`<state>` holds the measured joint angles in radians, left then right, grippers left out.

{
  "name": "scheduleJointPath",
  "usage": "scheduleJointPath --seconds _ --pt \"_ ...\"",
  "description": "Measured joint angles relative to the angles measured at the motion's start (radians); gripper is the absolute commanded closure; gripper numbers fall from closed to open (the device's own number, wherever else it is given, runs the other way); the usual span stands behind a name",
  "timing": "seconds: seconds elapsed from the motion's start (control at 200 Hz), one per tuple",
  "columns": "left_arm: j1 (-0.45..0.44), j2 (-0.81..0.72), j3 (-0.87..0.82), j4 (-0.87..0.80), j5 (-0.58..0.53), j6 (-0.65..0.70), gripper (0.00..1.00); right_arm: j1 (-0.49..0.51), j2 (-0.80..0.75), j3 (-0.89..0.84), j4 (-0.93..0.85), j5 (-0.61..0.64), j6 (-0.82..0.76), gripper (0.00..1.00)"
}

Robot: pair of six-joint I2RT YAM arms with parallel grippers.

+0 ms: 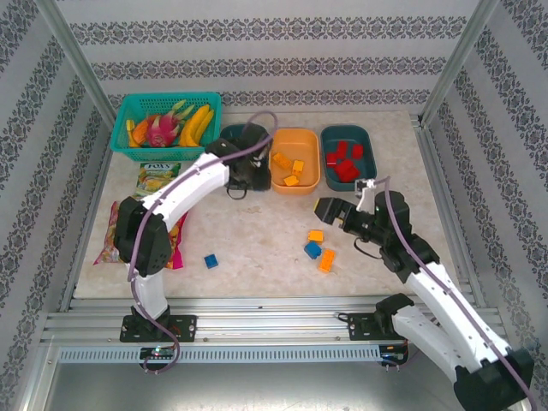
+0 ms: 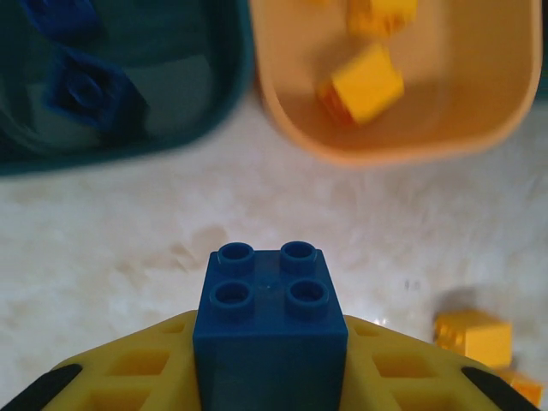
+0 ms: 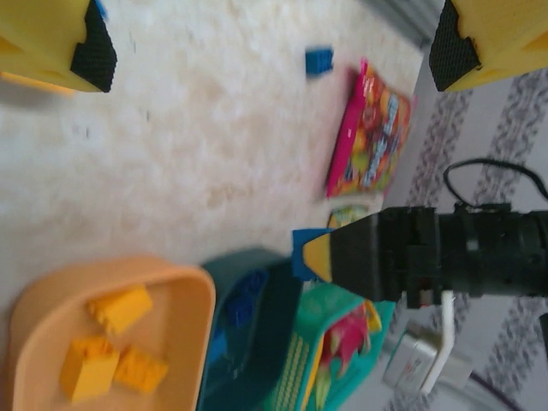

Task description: Sort the legos into containers by color

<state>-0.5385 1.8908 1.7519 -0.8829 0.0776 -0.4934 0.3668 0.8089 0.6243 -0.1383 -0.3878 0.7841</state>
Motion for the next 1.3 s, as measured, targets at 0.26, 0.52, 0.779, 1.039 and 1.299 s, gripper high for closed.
scheduleJointPath --seconds 0.26,0.52,0.779,1.039,1.299 --pt "0.183 0.321 0.364 -0.003 0.031 -0.012 0.62 0.012 0.324 0.19 0.25 0.098 -0.009 0.03" --pt "0.268 0.627 0.691 -0.02 0.05 -0.043 0.59 0.018 0.48 0.311 0.344 0.13 -0.004 0.02" --pt "0.285 0.665 0.727 0.019 0.106 -0.08 0.54 0.015 0.546 0.317 0.367 0.137 0.026 0.02" --pt "0.283 0.687 0.731 0.046 0.132 -0.097 0.4 0.015 0.551 0.334 0.365 0.136 0.033 0.02" --pt "0.283 0.673 0.745 0.045 0.14 -0.122 0.3 0.012 0.532 0.405 0.239 0.145 -0.025 0.03"
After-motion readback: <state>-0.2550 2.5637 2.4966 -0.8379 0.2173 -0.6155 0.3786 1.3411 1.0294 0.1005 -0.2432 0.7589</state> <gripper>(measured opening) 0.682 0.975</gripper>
